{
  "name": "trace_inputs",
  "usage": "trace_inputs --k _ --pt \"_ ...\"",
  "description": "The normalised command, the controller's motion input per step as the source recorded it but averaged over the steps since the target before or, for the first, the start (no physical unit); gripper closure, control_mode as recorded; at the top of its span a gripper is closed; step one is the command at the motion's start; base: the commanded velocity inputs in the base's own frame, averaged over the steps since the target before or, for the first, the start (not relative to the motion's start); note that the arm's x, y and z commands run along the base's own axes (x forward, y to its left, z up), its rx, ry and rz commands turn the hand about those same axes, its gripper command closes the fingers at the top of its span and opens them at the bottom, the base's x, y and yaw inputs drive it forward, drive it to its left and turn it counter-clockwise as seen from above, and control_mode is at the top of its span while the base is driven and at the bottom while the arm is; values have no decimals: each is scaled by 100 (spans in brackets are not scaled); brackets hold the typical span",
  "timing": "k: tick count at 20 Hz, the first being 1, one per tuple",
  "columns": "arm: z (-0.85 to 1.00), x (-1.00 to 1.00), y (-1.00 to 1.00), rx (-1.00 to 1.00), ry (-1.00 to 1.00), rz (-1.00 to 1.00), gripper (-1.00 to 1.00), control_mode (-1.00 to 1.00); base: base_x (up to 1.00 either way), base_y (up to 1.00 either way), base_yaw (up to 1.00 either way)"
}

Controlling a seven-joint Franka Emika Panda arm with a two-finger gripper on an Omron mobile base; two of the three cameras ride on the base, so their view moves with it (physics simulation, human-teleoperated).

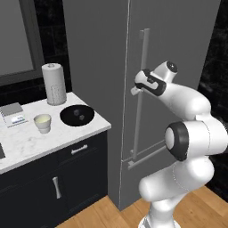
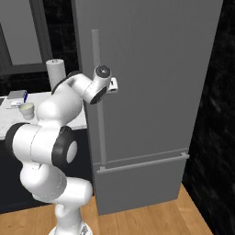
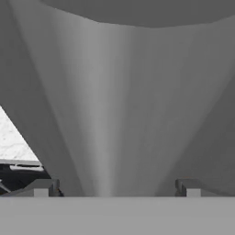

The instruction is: Grab a lemon wedge from the fridge and one ice cube from the ice bowl, and put them in the glass of lemonade.

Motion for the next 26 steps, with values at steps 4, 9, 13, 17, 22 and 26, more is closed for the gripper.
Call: trace_inputs --k 4,9,13,17,22,26 --pt "-43 23 21 1 -4 0 -100 -100 0 0 0" --pt "-18 16 6 0 0 0 -100 -100 0 0 0" --pt "-7 0 0 0 0 0 100 -100 0 0 0" --pt "0 0 0 0 0 0 100 -100 0 0 0" --pt "0 0 -29 0 -7 -6 100 -100 0 0 0" --pt "0 0 -96 2 -8 -16 100 -100 0 0 0"
